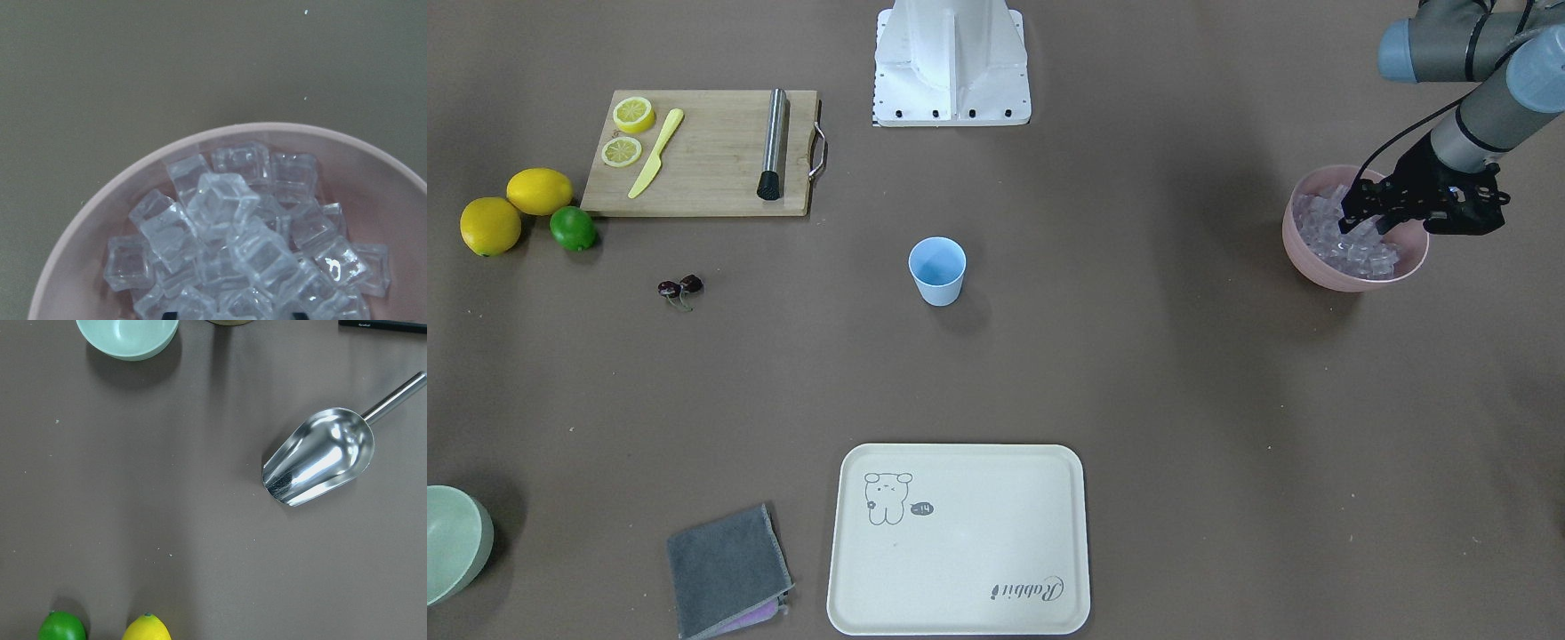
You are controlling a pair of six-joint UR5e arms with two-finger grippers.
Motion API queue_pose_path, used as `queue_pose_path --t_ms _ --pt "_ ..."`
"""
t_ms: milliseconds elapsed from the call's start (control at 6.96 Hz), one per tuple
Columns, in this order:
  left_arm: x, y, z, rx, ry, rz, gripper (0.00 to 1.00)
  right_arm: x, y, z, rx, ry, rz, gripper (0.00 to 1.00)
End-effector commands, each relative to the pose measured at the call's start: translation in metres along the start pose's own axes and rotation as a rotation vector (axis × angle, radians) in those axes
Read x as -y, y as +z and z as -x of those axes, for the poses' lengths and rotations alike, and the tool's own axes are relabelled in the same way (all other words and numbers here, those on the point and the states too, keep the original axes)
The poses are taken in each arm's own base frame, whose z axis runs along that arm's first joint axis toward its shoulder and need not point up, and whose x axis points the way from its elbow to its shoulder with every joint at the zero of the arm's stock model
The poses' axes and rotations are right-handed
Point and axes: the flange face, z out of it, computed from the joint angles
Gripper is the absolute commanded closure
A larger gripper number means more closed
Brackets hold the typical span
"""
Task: Put ice and cherries in cup
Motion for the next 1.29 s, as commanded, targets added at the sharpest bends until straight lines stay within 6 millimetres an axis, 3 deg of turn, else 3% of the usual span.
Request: queue_pose_path --t_ms 0,287,575,862,1006,1150 --pt "-0.004 -0.004 0.0 -0.002 0.002 -0.002 0.76 0.0 0.0 0.0 0.0 0.0 0.0 0.0" --pt "-0.003 -0.017 -0.001 -0.012 0.002 -0.022 1.0 0.001 -0.001 0.0 0.0 -0.001 -0.001 0.0" --pt "0.001 -0.033 0.0 -0.022 0.003 -0.058 1.0 0.001 -0.002 0.001 0.0 -0.003 -0.003 0.0" --pt "0.015 -0.079 0.009 -0.04 -0.025 -0.163 1.0 0.005 -0.006 0.005 -0.003 -0.013 -0.012 0.0" --pt "0.023 -0.101 0.005 -0.056 -0.027 -0.213 1.0 0.006 -0.008 0.007 -0.005 -0.02 -0.017 0.0" --pt "0.036 -0.112 -0.015 -0.081 -0.009 -0.245 1.0 0.004 -0.008 0.007 -0.005 -0.025 -0.017 0.0"
